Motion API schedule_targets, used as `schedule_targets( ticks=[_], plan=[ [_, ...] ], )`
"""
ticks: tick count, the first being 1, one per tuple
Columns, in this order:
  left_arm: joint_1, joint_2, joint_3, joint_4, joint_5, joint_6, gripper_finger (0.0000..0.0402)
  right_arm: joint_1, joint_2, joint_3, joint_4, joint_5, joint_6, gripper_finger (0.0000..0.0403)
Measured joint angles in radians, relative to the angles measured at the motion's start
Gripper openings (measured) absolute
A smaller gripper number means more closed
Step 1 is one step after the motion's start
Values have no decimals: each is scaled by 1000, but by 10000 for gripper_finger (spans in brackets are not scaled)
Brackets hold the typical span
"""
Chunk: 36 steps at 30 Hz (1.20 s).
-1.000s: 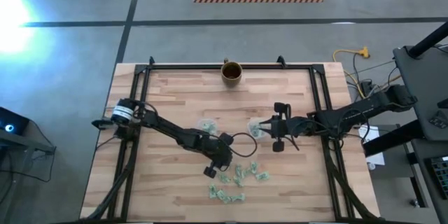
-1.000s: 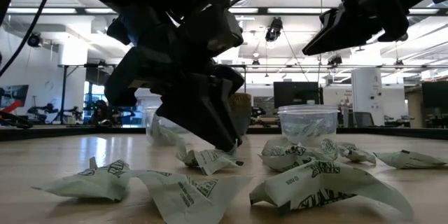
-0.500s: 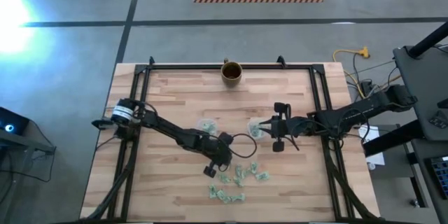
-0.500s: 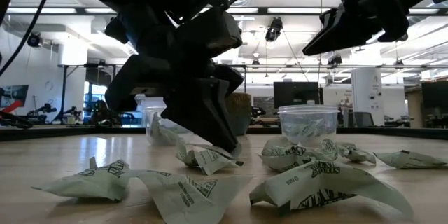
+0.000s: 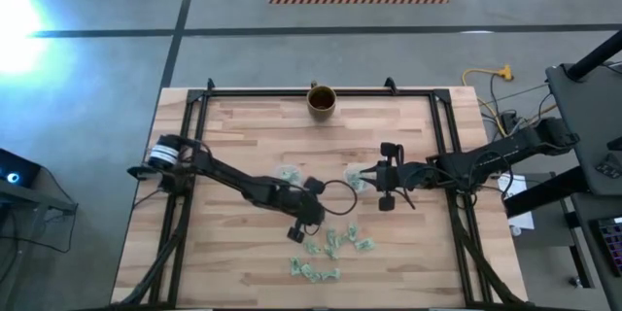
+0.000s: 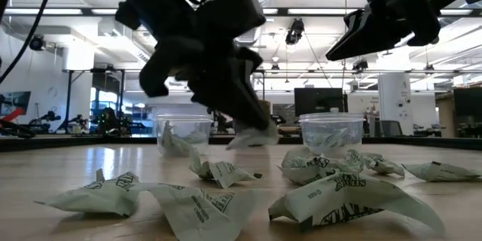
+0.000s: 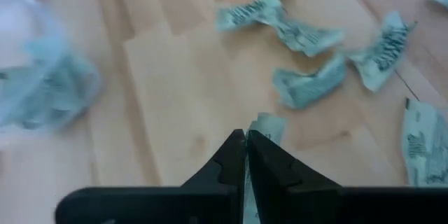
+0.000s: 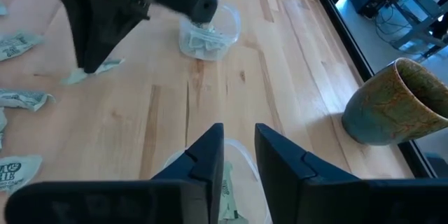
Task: Pick and place Stevia / Truvia into bins
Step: Put the white stevia packet into the left transparent container
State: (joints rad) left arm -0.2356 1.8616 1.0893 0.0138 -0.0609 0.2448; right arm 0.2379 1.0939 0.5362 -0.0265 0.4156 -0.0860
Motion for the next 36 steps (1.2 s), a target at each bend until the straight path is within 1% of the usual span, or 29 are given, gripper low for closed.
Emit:
schedule_targets(
  ticks=[7, 13, 17, 22, 26, 31, 36],
  plan=[
    [-2, -74, -1, -50, -131, -3, 0, 0, 0, 0, 0, 0, 2, 71],
    [-6, -159, -3, -135, -302, -21, 0, 1, 0, 0, 0, -1, 4, 70],
    [-6, -223, -9, -217, -429, -37, 0, 2, 0, 0, 1, -2, 5, 75],
    [-6, -283, -15, -353, -548, -125, 0, 2, 0, 0, 0, -6, 8, 76],
    [-6, -302, -47, -435, -588, -202, 0, 2, 0, 0, 0, -6, 8, 70],
    [-6, -305, -83, -447, -590, -215, 0, 2, 0, 0, 1, -6, 7, 70],
    [-4, -304, -84, -479, -581, -264, 0, 2, 0, 0, 3, -6, 8, 77]
  ],
)
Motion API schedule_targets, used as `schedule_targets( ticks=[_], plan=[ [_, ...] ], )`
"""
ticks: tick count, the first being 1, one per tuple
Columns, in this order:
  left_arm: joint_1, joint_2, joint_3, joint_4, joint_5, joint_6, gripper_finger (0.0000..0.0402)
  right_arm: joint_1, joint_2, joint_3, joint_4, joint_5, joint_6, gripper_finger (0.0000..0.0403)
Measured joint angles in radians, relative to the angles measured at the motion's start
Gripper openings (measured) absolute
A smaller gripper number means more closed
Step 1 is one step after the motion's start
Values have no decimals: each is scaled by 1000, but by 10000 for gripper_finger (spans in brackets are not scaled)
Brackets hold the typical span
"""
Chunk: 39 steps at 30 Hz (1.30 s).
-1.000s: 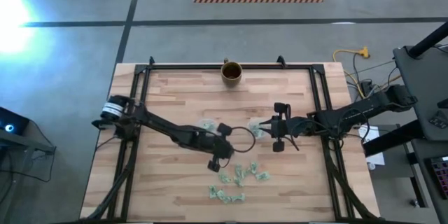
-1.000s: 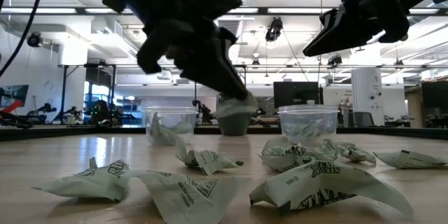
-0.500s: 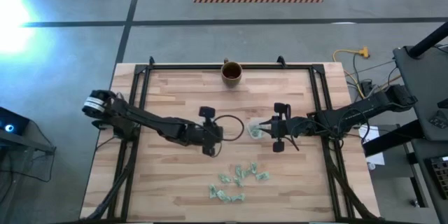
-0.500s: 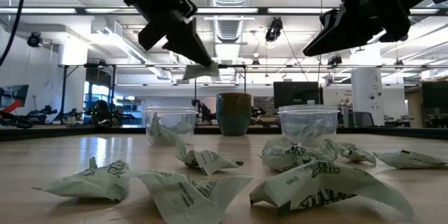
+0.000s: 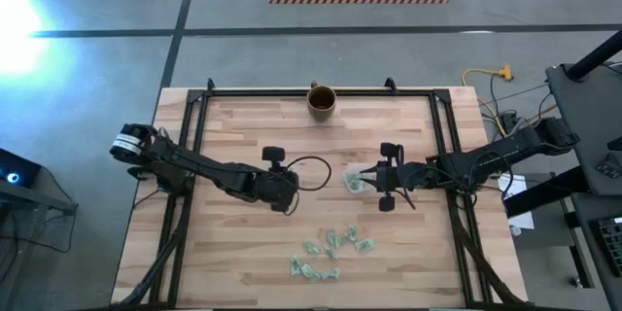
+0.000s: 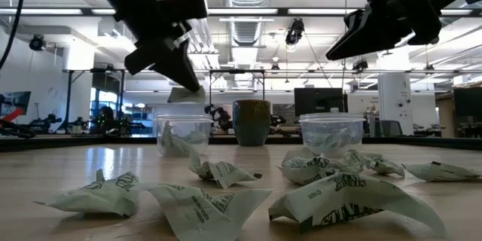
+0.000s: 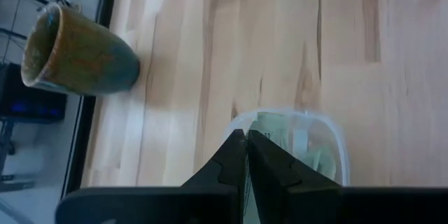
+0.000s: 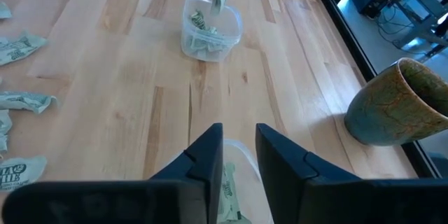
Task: Pick and place Stevia / Truvia into bins
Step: Put the white stevia packet into the left transparent container, then put the white stevia packet into the right transparent container
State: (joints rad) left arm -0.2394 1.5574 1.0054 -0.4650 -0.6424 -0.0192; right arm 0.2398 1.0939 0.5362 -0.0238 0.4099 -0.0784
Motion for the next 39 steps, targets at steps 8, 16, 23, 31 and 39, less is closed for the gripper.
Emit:
schedule_targets(
  ticks=[8, 16, 23, 31, 39],
  plan=[
    [0, 1, 0, -48, 3, -3, 23, 0, 0, 0, 0, 0, 0, 74],
    [0, 1, 1, -47, 2, -3, 85, 0, 0, 0, 7, -107, 25, 70],
    [-7, -17, 9, -54, 2, -2, 100, 26, 42, 0, 102, -303, 35, 77],
    [-53, -71, 5, -59, 9, -2, 101, 98, 173, 1, 111, -309, 131, 68],
    [-75, -92, 4, -60, 11, -4, 101, 116, 277, 16, 154, -377, 258, 74]
  ],
)
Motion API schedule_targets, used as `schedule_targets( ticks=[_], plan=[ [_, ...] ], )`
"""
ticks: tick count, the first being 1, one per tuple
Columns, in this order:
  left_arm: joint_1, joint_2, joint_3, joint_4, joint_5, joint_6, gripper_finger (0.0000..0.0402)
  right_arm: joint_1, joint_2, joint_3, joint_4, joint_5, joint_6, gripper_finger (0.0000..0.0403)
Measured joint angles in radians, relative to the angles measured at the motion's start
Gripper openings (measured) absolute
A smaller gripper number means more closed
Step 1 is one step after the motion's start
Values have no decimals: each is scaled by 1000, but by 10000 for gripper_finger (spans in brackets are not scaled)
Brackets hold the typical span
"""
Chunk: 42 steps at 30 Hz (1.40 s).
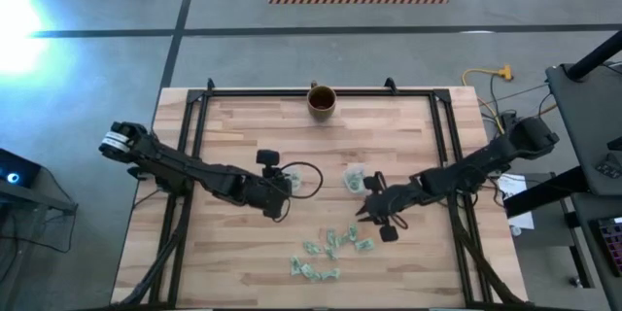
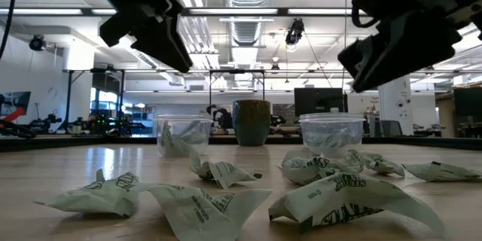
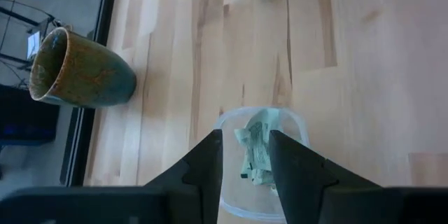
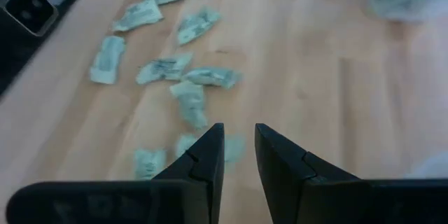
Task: Pick and place Stevia / Truvia into bins
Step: Put the white stevia packet into the right transparent container
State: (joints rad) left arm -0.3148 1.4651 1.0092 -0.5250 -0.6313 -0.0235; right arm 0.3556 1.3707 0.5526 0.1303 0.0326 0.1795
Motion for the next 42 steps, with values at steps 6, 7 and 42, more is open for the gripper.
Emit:
schedule_targets(
  ticks=[6, 7, 42],
  plan=[
    [-1, -1, 0, 1, 0, 0, 101, 45, 94, 0, 21, 0, 61, 77],
    [-1, -1, 0, 1, 0, 0, 101, 47, 106, 0, 23, 10, 61, 76],
    [-1, -1, -1, 0, 0, 3, 101, 288, 155, 15, 54, 193, 232, 96]
  ],
)
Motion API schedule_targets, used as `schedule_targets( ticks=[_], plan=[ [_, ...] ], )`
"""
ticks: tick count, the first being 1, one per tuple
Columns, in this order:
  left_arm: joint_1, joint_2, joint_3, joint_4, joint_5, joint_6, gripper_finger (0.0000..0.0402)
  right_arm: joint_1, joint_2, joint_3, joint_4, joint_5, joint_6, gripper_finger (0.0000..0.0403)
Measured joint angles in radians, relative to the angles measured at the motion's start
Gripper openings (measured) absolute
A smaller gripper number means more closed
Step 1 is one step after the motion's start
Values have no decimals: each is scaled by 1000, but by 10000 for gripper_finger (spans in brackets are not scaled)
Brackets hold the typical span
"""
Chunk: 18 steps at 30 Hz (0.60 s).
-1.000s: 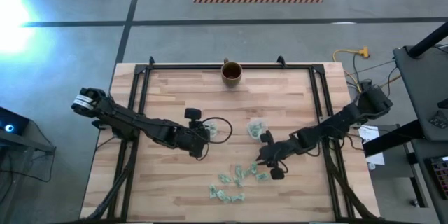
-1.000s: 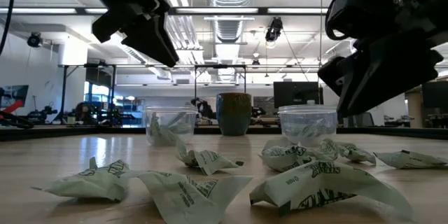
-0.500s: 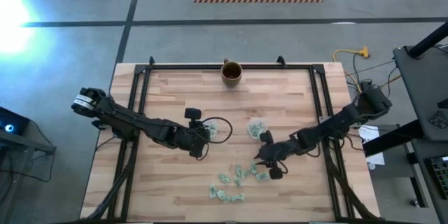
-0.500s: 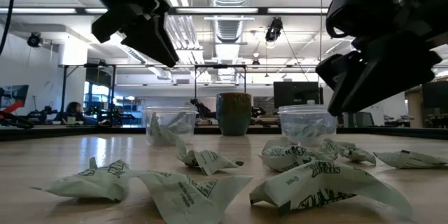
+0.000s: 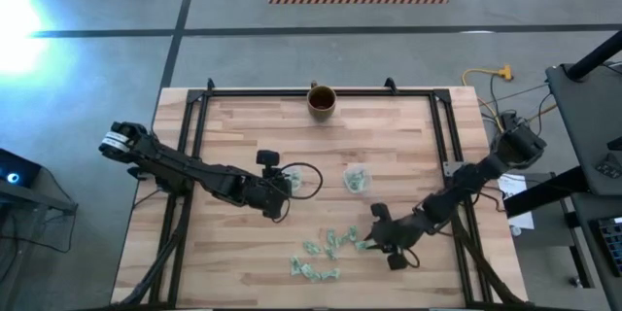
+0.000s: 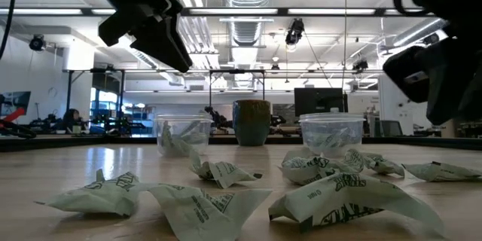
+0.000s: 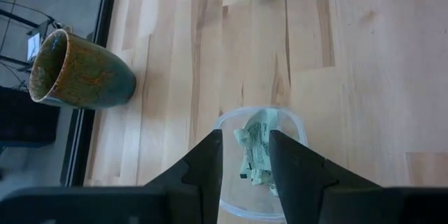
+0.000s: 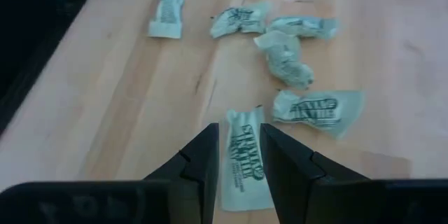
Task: Pick and place Stevia / Truvia into bins
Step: Put the white stevia packet into the right transparent container
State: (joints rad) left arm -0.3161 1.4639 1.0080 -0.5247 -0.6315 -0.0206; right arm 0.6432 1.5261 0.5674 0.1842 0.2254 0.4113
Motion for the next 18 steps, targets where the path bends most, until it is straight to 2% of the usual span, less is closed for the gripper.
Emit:
schedule_targets(
  ticks=[7, 18],
  plan=[
    [0, 0, 0, 0, 0, -1, 101, 47, 0, 0, -88, 152, 37, 105],
    [0, 0, 0, 0, 0, -1, 101, 49, 0, -1, -99, 137, 78, 145]
  ],
)
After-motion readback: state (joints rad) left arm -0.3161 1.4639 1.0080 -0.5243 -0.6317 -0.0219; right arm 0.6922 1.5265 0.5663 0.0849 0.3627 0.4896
